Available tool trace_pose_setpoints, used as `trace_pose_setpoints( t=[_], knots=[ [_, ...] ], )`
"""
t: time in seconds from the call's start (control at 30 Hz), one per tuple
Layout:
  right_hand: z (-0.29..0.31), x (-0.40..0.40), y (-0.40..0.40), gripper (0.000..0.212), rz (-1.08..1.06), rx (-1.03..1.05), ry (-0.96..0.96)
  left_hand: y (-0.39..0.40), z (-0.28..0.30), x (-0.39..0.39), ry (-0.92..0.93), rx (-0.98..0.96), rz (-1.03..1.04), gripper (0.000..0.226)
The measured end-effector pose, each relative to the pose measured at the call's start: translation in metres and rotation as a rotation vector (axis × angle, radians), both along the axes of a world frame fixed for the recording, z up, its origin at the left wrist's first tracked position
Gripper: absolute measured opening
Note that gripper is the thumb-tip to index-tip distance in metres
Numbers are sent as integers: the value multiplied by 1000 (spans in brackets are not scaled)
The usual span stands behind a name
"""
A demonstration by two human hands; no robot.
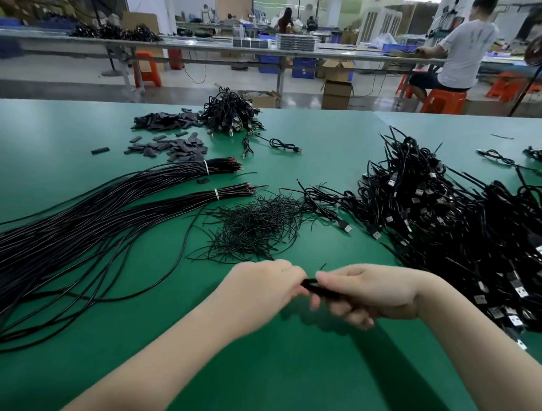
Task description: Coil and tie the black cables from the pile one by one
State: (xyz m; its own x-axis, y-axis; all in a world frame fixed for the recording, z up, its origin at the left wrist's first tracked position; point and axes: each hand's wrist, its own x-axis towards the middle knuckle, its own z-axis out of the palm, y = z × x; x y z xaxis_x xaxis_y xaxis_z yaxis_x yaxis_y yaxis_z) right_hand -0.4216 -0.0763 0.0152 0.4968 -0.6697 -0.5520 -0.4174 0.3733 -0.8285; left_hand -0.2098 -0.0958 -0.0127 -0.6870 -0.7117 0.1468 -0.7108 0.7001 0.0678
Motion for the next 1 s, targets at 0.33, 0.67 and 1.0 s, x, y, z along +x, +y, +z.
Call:
trace_pose_setpoints(
  t=[0.33,0.67,1.0],
  knots=[
    [-37,1,-29,16,-121,-821,747,-41,-29,8,819,222,397,35],
    [-43,-2,-37,10,-67,-816,740,-45,-41,11,945,337,239,35],
    [-39,-9,-26,7,-211,-883,655,-47,-43,11,994,353,279,31]
  ],
)
